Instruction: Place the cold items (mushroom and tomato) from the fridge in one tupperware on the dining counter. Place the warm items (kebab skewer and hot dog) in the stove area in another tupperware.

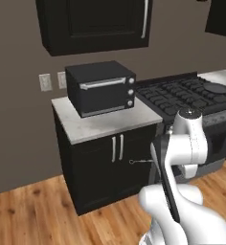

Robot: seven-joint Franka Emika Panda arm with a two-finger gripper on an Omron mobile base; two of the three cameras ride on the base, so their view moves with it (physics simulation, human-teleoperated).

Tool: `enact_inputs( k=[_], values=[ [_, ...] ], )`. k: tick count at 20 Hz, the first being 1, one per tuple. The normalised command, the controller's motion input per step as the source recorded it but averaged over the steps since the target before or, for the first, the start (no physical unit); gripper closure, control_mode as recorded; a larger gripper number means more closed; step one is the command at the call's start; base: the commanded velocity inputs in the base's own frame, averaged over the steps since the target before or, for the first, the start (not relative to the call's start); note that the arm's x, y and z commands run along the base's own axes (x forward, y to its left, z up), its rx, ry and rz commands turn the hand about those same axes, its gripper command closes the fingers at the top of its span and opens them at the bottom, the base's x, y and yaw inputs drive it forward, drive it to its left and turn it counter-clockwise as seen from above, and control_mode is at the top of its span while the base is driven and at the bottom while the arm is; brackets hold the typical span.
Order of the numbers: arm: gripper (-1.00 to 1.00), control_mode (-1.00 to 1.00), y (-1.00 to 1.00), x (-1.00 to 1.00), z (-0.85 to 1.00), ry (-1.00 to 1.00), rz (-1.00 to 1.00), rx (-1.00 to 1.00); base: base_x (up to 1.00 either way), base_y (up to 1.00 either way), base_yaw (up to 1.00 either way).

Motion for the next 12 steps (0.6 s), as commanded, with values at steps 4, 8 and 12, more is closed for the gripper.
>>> enact_inputs(
  k=[4, 8, 12],
  values=[
    [1.00, 1.00, 0.00, 0.00, 0.00, 0.00, 0.00, 0.00, -0.20, 1.00, -0.28],
    [1.00, 1.00, 0.00, 0.00, 0.00, 0.00, 0.00, 0.00, -0.26, 0.94, -0.28],
    [1.00, 1.00, 0.00, 0.00, 0.00, 0.00, 0.00, 0.00, -0.36, 0.79, -0.28]
  ],
)
